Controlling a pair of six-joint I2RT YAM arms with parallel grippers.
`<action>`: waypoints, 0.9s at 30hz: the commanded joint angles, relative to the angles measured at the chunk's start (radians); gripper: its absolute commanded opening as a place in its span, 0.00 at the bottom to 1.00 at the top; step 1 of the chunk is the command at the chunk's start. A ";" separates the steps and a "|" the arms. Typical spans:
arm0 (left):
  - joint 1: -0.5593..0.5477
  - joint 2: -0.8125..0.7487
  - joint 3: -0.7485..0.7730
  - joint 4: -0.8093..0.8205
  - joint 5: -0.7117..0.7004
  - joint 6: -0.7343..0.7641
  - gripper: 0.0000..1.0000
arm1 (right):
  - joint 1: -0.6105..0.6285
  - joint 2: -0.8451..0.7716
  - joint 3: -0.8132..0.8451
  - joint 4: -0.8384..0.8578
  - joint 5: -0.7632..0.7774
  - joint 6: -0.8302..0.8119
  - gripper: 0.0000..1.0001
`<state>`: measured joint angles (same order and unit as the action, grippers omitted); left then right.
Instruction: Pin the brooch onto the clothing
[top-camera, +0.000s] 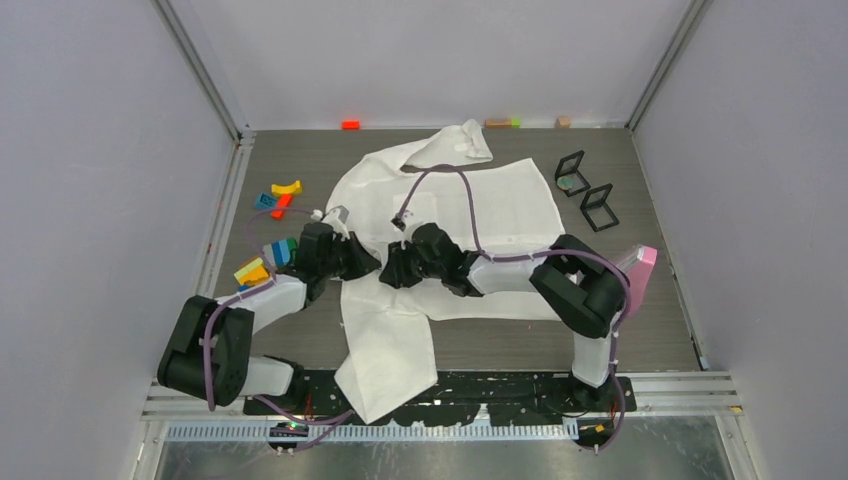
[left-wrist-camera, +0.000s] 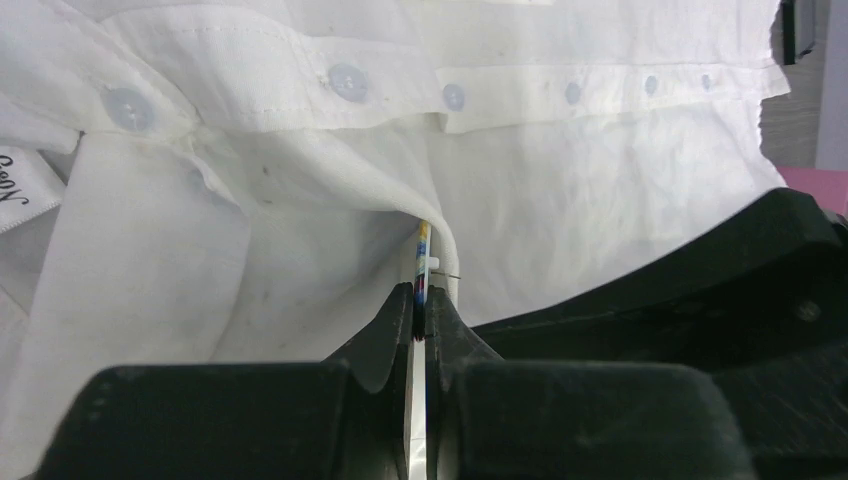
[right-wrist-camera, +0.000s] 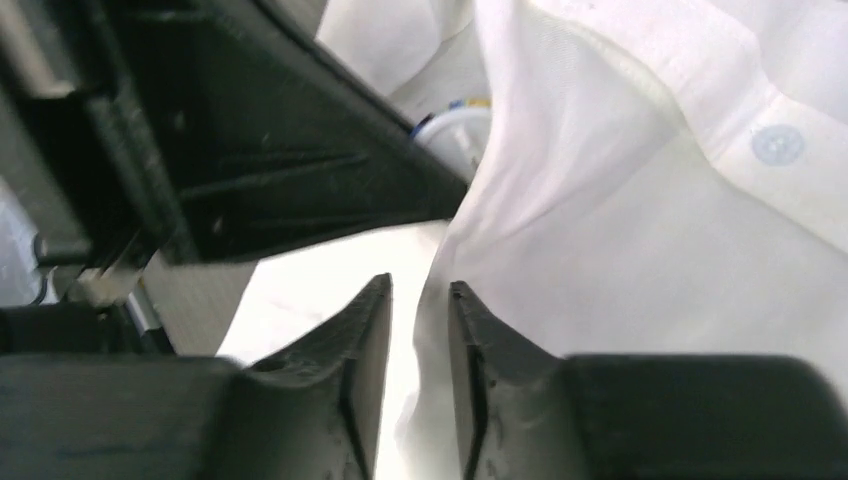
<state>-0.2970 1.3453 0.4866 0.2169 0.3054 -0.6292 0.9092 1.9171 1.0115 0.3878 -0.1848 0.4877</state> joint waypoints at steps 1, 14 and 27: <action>0.027 -0.047 0.002 0.079 0.085 -0.002 0.00 | 0.008 -0.186 -0.045 -0.025 0.037 -0.050 0.39; 0.067 -0.115 0.059 -0.016 0.360 0.021 0.00 | -0.096 -0.570 -0.160 -0.230 -0.004 -0.180 0.66; 0.099 -0.184 0.209 -0.319 0.517 -0.040 0.00 | -0.124 -0.730 -0.145 -0.351 -0.141 -0.251 0.70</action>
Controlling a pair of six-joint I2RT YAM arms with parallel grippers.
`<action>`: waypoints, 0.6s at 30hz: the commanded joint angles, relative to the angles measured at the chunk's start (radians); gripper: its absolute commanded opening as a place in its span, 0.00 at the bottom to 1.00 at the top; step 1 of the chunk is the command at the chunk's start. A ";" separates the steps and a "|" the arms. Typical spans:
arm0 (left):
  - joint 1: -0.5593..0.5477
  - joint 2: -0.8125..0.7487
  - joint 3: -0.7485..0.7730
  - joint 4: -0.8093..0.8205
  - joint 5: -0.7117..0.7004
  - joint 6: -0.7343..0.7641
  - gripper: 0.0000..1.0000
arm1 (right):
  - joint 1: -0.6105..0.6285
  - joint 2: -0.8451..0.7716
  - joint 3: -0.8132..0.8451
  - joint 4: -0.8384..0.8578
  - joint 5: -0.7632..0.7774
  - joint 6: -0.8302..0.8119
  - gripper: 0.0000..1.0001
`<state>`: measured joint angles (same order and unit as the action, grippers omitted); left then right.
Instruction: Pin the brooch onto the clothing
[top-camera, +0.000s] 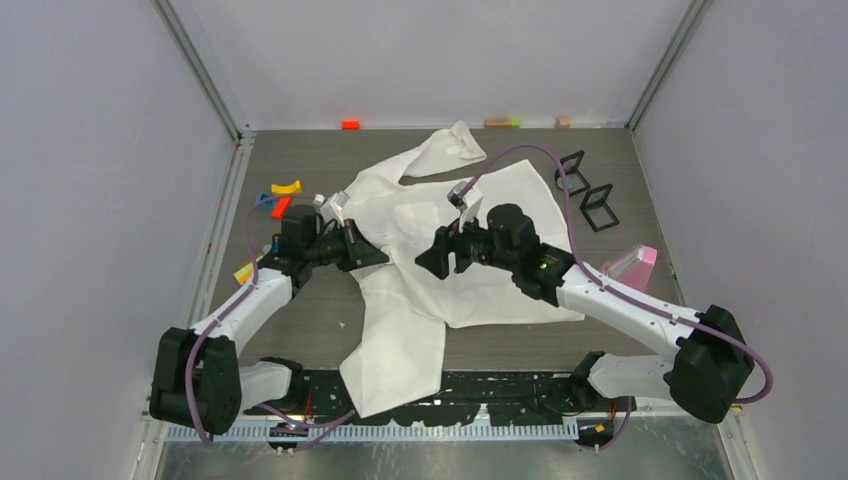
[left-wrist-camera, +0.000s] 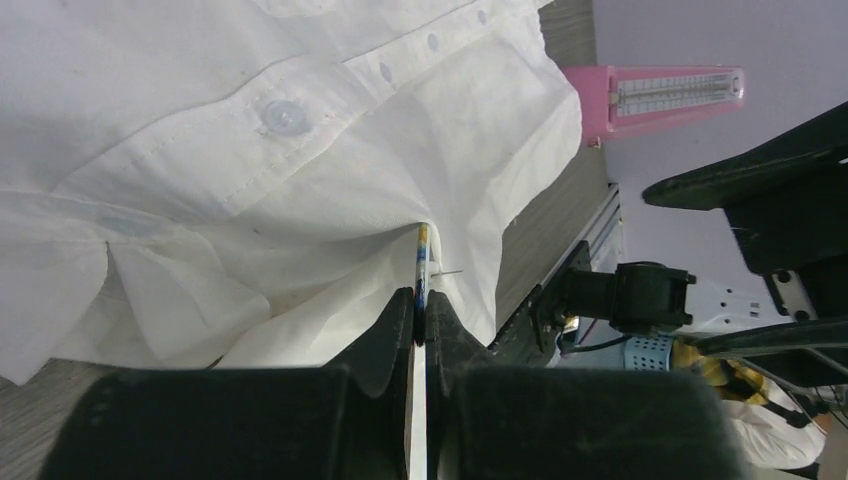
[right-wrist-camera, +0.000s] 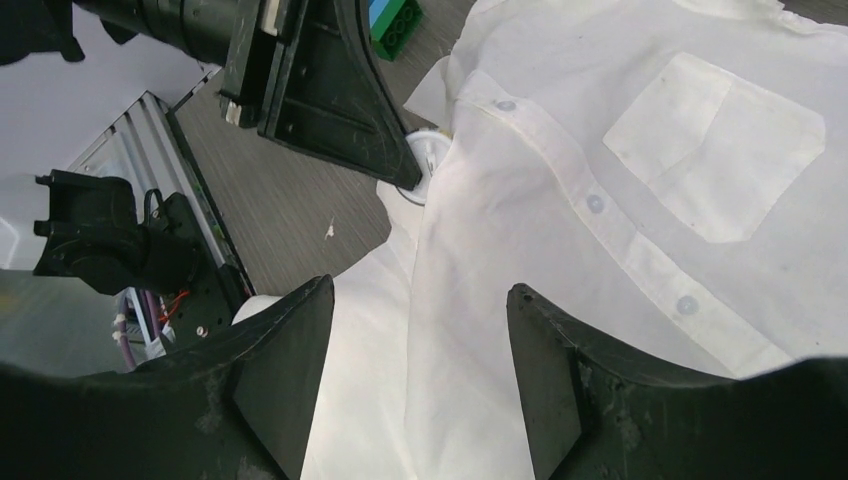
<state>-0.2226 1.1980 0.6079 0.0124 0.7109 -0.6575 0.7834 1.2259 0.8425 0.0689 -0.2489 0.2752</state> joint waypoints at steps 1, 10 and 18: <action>0.033 -0.038 0.107 -0.142 0.132 -0.004 0.00 | 0.002 -0.043 0.034 -0.040 -0.102 -0.046 0.70; 0.060 0.004 0.259 -0.326 0.387 0.207 0.00 | -0.006 -0.094 0.067 -0.082 -0.252 -0.060 0.74; 0.056 -0.049 0.201 -0.144 0.544 0.192 0.00 | -0.006 -0.057 0.085 0.008 -0.279 -0.033 0.75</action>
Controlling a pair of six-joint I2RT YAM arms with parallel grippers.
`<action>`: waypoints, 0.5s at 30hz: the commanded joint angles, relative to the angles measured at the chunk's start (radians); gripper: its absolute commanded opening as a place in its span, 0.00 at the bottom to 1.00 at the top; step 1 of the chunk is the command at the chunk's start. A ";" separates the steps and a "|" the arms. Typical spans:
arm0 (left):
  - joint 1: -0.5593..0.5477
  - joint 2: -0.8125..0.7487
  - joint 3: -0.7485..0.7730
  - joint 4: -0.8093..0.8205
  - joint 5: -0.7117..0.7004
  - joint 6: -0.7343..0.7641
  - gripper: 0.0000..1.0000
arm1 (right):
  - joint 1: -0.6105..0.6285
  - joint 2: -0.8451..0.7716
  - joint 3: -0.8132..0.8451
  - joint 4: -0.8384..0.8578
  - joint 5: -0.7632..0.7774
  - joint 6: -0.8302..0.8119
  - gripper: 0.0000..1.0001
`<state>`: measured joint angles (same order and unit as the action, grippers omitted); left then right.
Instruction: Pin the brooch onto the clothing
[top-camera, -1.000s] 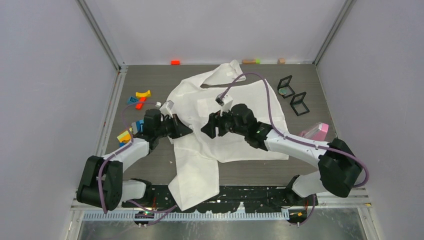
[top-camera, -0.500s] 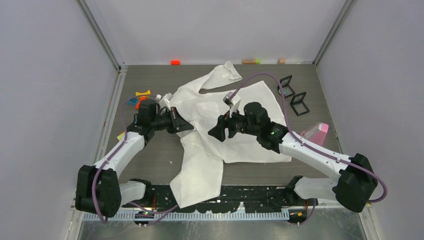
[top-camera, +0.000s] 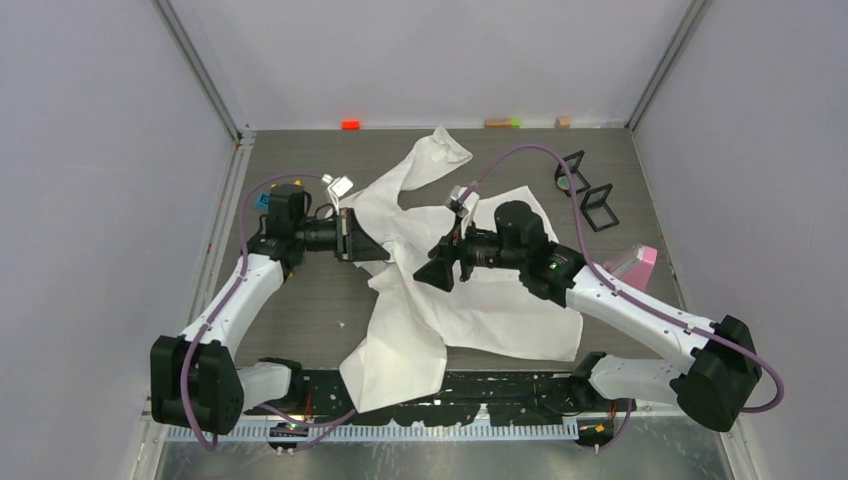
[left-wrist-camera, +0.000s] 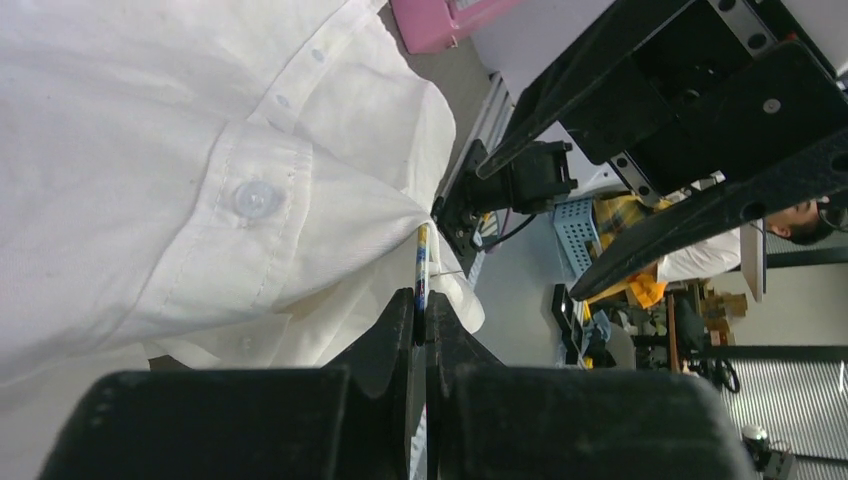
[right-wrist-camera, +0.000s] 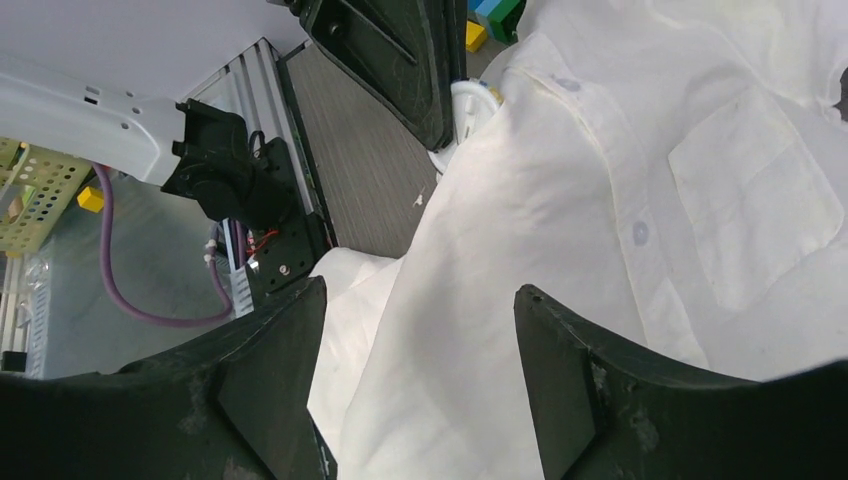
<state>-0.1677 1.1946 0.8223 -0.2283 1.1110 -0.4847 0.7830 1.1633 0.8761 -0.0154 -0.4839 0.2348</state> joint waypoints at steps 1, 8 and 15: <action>-0.003 -0.049 -0.012 0.102 0.154 0.020 0.00 | -0.005 0.017 0.055 0.100 -0.047 0.008 0.75; -0.061 -0.052 -0.015 0.106 0.203 0.028 0.00 | -0.005 0.073 0.080 0.144 -0.059 0.043 0.72; -0.079 -0.065 -0.019 0.106 0.215 0.032 0.00 | -0.008 0.102 0.088 0.161 -0.101 0.074 0.58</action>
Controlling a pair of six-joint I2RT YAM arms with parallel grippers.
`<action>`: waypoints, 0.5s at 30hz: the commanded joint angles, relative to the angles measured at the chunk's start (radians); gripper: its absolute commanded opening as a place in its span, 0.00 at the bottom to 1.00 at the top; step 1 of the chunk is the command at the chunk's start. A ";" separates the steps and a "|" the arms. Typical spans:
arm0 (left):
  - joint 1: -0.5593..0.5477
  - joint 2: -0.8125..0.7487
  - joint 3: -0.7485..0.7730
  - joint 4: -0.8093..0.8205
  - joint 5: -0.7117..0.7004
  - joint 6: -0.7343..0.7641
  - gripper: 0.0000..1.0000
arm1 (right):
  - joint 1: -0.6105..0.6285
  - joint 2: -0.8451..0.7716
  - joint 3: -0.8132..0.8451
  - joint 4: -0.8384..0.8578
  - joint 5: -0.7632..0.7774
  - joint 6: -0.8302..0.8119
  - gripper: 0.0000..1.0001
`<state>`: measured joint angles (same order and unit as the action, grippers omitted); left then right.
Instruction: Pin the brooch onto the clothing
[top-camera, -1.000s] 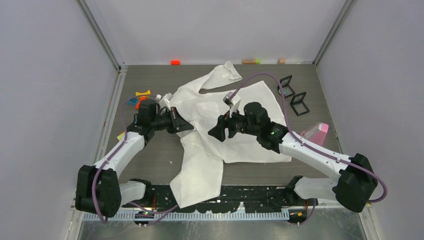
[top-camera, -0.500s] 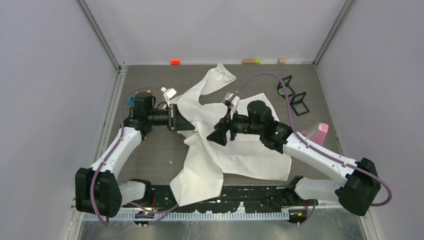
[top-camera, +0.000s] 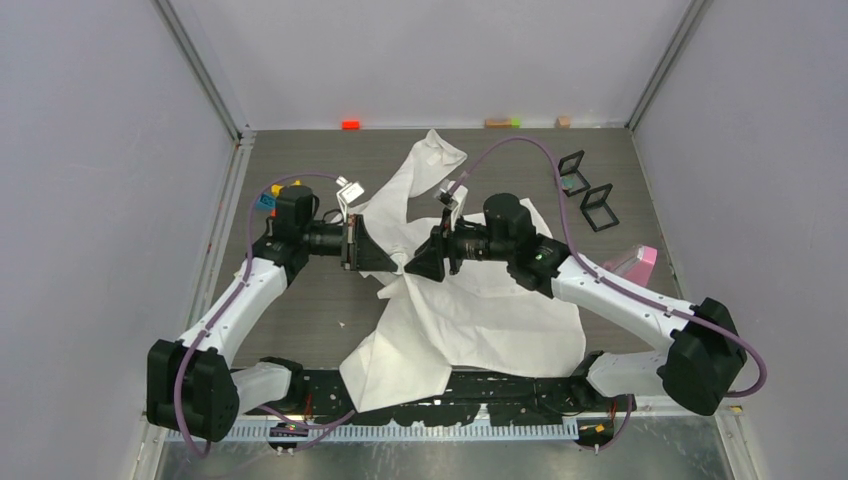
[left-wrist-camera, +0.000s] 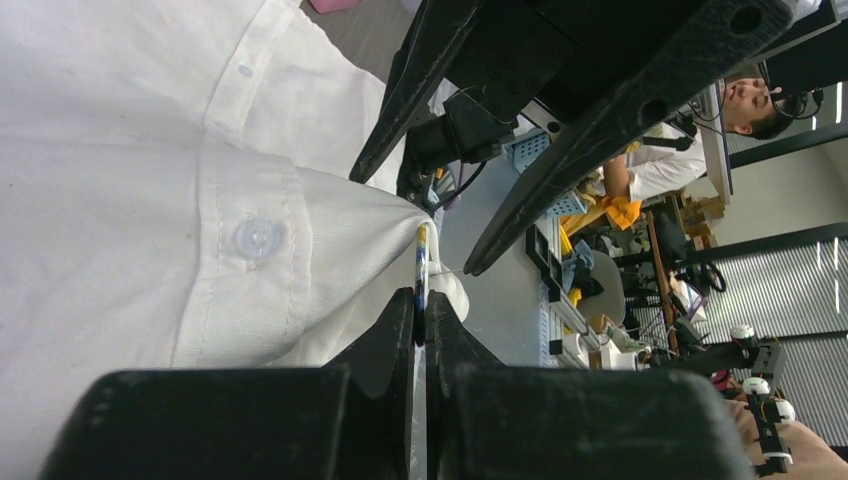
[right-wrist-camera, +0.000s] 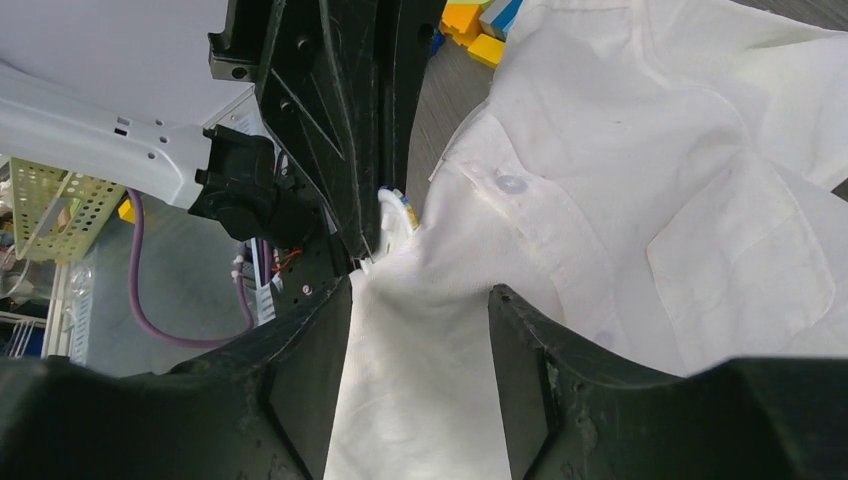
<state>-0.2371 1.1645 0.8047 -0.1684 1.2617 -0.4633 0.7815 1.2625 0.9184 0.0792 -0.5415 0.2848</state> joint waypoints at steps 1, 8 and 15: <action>-0.011 -0.036 -0.001 0.046 0.064 0.010 0.00 | -0.007 0.005 0.048 0.058 -0.052 0.025 0.57; -0.020 -0.037 -0.001 0.046 0.069 0.009 0.00 | -0.007 0.019 0.057 0.049 -0.099 0.038 0.55; -0.027 -0.038 -0.002 0.046 0.073 0.010 0.00 | -0.007 0.050 0.070 0.065 -0.121 0.063 0.49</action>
<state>-0.2554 1.1584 0.8036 -0.1680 1.2850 -0.4629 0.7765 1.3056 0.9428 0.0830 -0.6296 0.3241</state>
